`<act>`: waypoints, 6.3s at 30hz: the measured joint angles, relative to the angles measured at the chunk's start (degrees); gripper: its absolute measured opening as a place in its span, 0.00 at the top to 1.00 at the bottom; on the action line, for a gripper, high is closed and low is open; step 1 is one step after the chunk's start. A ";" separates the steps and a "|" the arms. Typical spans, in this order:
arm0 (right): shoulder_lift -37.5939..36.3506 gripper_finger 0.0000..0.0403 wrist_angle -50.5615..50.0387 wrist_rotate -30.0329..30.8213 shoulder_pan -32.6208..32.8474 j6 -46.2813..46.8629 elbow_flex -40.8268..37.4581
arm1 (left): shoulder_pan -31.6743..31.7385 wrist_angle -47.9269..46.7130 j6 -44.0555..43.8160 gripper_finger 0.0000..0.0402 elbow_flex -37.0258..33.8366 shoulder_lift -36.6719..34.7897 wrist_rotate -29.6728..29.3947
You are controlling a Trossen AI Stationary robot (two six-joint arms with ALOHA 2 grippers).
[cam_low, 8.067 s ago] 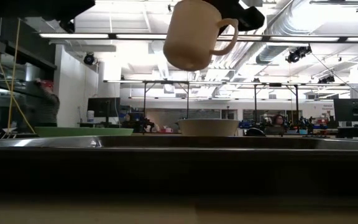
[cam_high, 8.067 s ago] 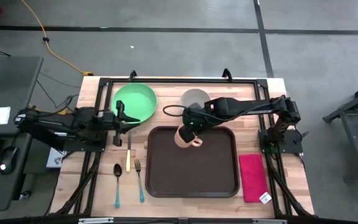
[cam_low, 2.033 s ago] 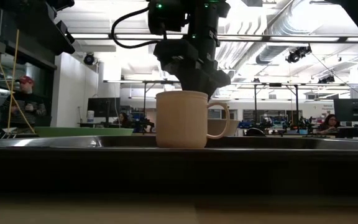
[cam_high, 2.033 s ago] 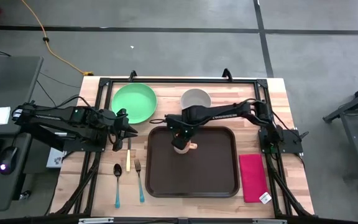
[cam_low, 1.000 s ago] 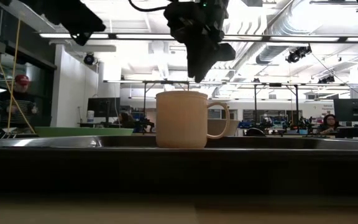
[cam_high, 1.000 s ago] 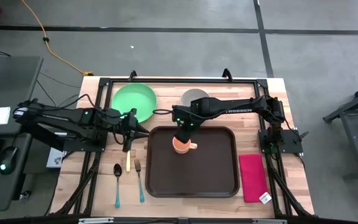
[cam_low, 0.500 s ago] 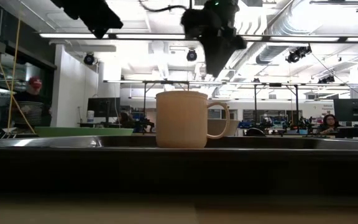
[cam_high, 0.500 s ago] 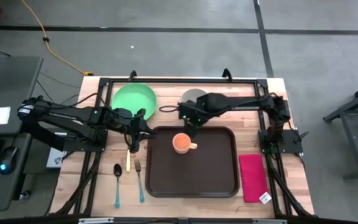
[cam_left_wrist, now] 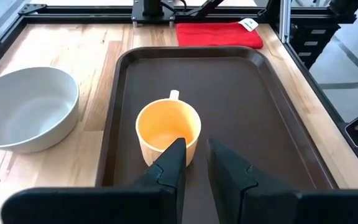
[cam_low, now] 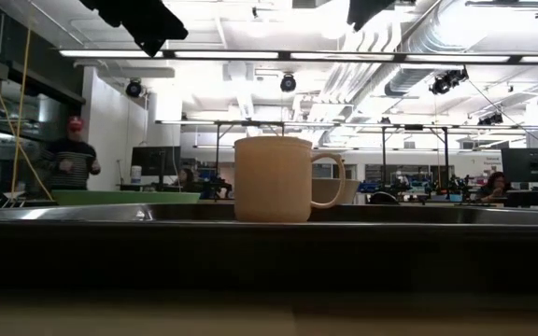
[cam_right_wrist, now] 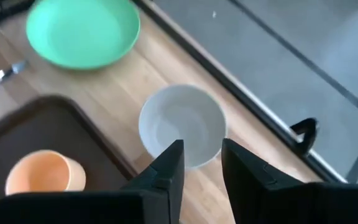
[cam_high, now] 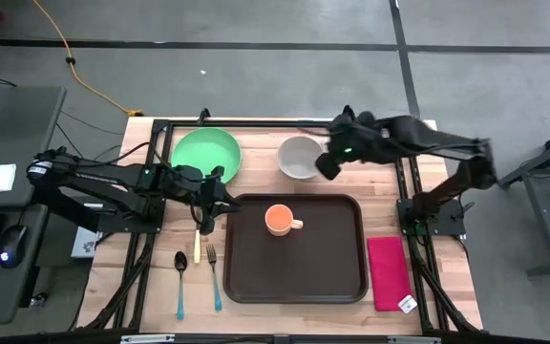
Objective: Set up tray
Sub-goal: Put the yellow mug on the brown tray
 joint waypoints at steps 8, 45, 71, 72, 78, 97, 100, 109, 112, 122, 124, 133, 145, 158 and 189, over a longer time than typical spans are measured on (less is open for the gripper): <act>-6.37 0.82 -0.03 1.15 0.11 -4.22 0.00 | 0.00 0.02 -0.02 0.76 0.00 0.00 -0.15; -8.91 0.85 10.16 -5.46 2.82 -18.89 -2.79 | 0.02 5.65 0.39 0.76 0.11 3.63 -2.64; -37.21 0.84 51.06 -13.08 3.72 -16.33 -51.09 | 0.04 12.82 -7.14 0.76 0.02 9.44 -6.17; -37.49 0.84 51.59 -13.20 3.72 -16.28 -51.70 | 0.03 13.38 -7.14 0.76 0.02 9.81 -6.20; -37.57 0.85 52.52 -14.21 3.72 -16.53 -53.49 | 0.03 13.33 -7.05 0.76 3.80 15.45 -5.96; -45.32 0.86 66.68 -19.72 3.72 -16.83 -67.64 | 0.07 -4.32 -9.40 0.76 17.05 27.08 -3.87; -46.96 0.86 68.81 -19.82 3.72 -17.06 -69.67 | 0.07 -5.23 -11.01 0.76 16.96 27.28 -3.86; -50.17 0.86 72.89 -20.62 3.72 -17.42 -74.31 | 0.07 -4.26 -13.89 0.76 17.03 28.06 -3.87; -51.06 0.86 73.82 -20.65 3.72 -17.59 -75.87 | 0.07 -4.62 -14.83 0.76 16.96 29.20 -3.86; -53.73 0.86 75.12 -21.98 3.72 -16.71 -78.20 | 1.55 -3.77 -16.59 0.76 16.94 31.41 -1.35; -53.61 0.86 75.07 -22.15 3.72 -16.56 -78.20 | 2.24 -3.30 -16.66 0.76 17.00 31.39 -0.58; -53.61 0.86 72.23 -22.35 3.72 -14.35 -78.20 | 5.49 -3.98 -22.37 0.76 17.00 31.67 1.26; -53.61 0.86 70.96 -22.35 3.72 -14.18 -78.20 | 6.78 -3.85 -28.33 0.76 17.00 31.67 1.93; -53.61 0.86 70.77 -22.35 3.72 -14.27 -78.20 | 6.80 -3.48 -31.69 0.76 17.00 31.67 6.43; -53.61 0.86 69.72 -21.91 3.69 -13.69 -78.16 | 6.80 -7.78 -39.80 0.76 16.98 31.61 2.81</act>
